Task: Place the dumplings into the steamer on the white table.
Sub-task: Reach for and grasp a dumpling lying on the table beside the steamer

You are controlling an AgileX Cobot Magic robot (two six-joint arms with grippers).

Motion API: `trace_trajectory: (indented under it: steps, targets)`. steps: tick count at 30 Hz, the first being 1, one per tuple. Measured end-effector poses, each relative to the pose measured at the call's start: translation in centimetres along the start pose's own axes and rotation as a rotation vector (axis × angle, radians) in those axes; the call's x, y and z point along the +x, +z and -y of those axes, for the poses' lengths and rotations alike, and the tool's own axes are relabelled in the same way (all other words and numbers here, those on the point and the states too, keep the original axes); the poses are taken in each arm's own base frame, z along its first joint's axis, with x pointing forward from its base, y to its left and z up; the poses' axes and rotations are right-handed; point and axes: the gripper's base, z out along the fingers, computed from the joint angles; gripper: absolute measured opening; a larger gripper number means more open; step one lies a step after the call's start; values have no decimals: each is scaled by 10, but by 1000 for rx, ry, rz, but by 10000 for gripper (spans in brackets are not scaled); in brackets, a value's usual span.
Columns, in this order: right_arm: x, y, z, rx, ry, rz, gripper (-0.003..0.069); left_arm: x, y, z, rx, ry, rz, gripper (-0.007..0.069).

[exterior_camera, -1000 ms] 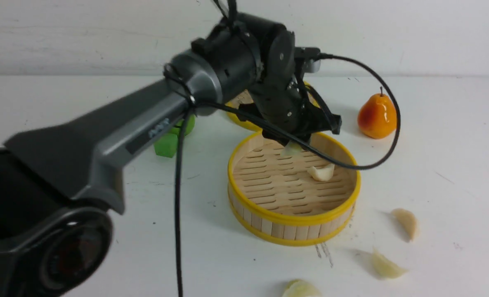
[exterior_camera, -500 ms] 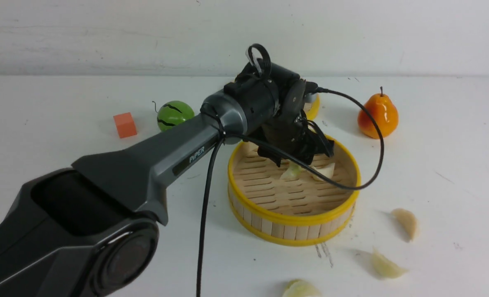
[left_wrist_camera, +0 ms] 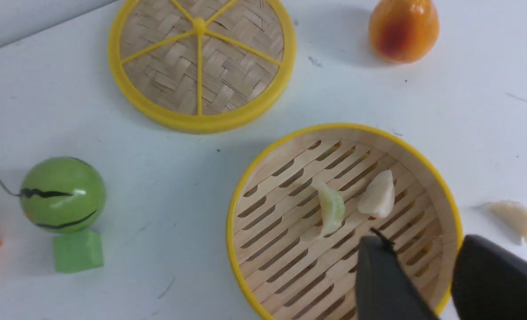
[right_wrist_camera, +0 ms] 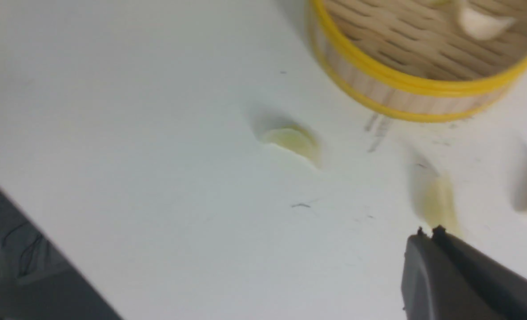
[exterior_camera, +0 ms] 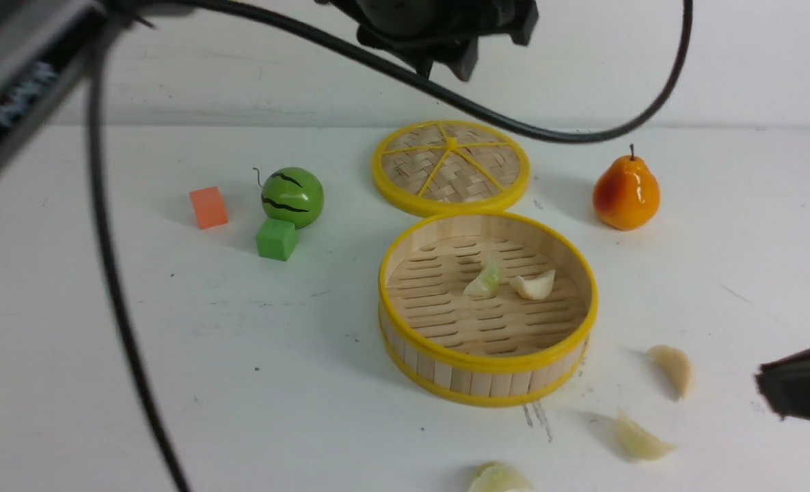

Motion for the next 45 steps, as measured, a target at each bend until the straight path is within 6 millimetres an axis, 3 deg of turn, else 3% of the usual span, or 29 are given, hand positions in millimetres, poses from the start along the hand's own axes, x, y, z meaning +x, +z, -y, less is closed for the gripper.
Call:
trace_trajectory:
  steps: [5,7,11,12,18,21,26,28,30,32,37,41,44,45]
  targets:
    - [-16,26,-10,-127,-98,-102,-20,29,-37,-8,-10,7,-63,-9]
    - [-23,41,-13,-162,-125,-163,-20,50,-57,-12,-14,9,-95,-14]
    - [-32,72,-15,-201,-174,-258,-19,97,-76,-20,-21,-7,-186,-14]
    - [-34,83,-17,-217,-205,-286,-18,117,-84,-23,-24,-18,-217,-14]
    - [-38,138,-20,-282,-386,-375,41,193,-107,-34,-38,-72,-298,-14]
    - [-35,167,-18,-293,-474,-396,152,222,-115,-39,-41,-106,-294,-14]
    - [-32,208,-8,-255,-577,-385,465,265,-131,-45,-33,-153,-274,-14]
    - [-29,224,-3,-228,-611,-391,559,279,-139,-47,-20,-163,-256,-14]
    - [-28,229,-2,-220,-621,-395,592,283,-141,-48,-16,-166,-249,-14]
    - [-20,248,3,-207,-642,-429,628,295,-149,-49,-4,-171,-222,-14]
    - [-2,278,10,-210,-667,-509,574,306,-157,-52,4,-174,-190,-14]
    - [3,287,12,-201,-641,-547,424,308,-161,-53,3,-174,-182,-14]
    - [1,287,12,-182,-608,-557,227,308,-161,-54,-13,-167,-183,-14]
    - [0,286,12,-180,-600,-561,199,308,-161,-54,-17,-165,-182,-14]
